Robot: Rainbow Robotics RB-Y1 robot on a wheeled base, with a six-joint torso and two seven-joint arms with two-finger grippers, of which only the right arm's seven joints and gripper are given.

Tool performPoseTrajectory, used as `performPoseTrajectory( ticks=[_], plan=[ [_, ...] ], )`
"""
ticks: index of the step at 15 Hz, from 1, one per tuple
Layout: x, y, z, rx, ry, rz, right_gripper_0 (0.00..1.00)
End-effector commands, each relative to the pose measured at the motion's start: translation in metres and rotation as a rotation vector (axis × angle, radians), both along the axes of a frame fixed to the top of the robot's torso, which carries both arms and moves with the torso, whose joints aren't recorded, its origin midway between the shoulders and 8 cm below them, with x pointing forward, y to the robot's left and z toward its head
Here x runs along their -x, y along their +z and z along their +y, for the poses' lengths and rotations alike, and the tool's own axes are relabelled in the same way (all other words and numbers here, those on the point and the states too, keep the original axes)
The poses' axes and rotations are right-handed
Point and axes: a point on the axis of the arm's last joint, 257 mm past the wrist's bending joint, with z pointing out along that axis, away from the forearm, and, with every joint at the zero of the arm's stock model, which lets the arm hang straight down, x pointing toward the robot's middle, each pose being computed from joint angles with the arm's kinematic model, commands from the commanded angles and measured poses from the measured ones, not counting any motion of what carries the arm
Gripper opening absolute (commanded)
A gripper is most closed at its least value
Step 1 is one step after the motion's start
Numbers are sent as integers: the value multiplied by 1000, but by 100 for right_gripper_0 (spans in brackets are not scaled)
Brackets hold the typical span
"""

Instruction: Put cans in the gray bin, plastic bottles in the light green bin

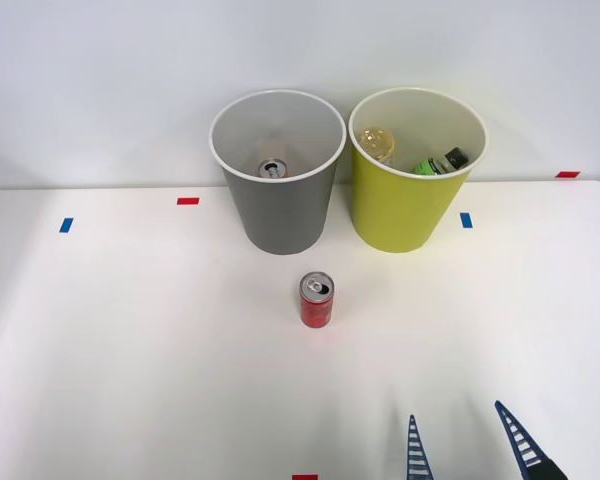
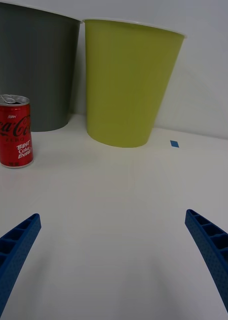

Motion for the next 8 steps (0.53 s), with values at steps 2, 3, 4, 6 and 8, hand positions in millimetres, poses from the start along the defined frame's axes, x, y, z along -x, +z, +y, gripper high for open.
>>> performPoseTrajectory(
  ticks=[2, 3, 4, 6, 8],
  plan=[
    [0, 0, 0, 0, 0, 0, 100],
    [0, 0, 0, 0, 0, 0, 100],
    [0, 0, 0, 0, 0, 0, 100],
    [0, 0, 0, 0, 0, 0, 100],
    [0, 0, 0, 0, 0, 0, 100]
  ],
)
